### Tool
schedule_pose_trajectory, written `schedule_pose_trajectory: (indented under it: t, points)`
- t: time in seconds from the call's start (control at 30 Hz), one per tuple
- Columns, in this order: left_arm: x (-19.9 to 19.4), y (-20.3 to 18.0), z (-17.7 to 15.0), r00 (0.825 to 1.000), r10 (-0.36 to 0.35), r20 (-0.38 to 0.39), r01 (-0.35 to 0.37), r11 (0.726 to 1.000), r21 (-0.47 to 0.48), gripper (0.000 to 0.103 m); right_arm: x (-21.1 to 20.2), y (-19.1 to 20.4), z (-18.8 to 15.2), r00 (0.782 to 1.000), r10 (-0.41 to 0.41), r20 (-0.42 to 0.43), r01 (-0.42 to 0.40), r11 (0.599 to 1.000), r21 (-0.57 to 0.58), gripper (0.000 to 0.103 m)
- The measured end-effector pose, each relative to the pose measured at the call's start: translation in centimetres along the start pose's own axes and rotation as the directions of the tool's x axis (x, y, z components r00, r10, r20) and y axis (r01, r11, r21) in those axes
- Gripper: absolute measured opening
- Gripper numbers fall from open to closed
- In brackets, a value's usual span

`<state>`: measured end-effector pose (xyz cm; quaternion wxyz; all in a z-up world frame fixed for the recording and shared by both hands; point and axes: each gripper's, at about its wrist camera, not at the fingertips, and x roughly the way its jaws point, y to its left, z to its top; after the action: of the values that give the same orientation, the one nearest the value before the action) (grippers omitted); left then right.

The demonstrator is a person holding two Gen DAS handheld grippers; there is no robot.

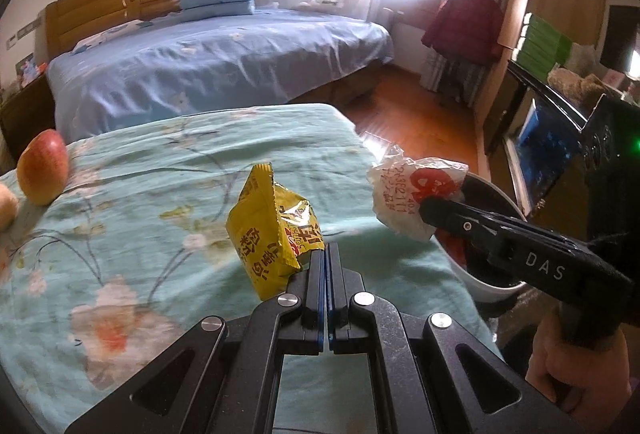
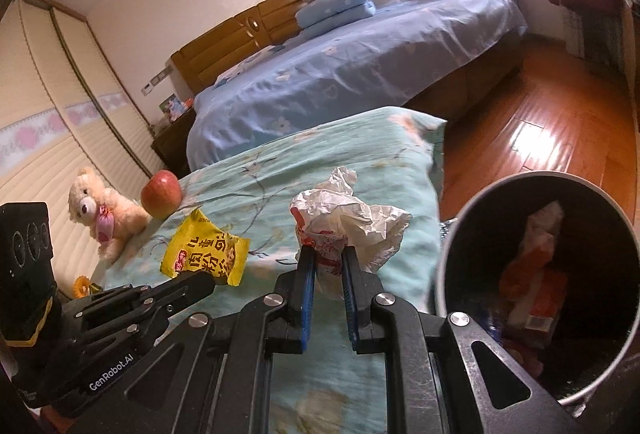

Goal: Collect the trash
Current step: 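Carry the yellow snack bag and white crumpled bag over the trash bin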

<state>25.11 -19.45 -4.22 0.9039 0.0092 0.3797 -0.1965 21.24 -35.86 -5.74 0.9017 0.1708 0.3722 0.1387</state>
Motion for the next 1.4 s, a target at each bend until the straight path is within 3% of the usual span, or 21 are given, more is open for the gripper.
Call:
schedule_pose_trajectory:
  t: [0.53,1.4]
  points:
    - [1.0,-5.4,0.5,0.998,-0.057,-0.002,0.057,0.994,0.090,0.000,-3.8,-4.5,-0.7,0.996,-0.066,0.052,0.062,0.996,0.066,0.013]
    - [4.0,-11.0,1.2,0.993,-0.110,-0.033,0.114,0.981,0.159,0.000,-6.2,-10.5,-1.5,0.983,-0.176,0.054,0.164,0.972,0.170,0.013]
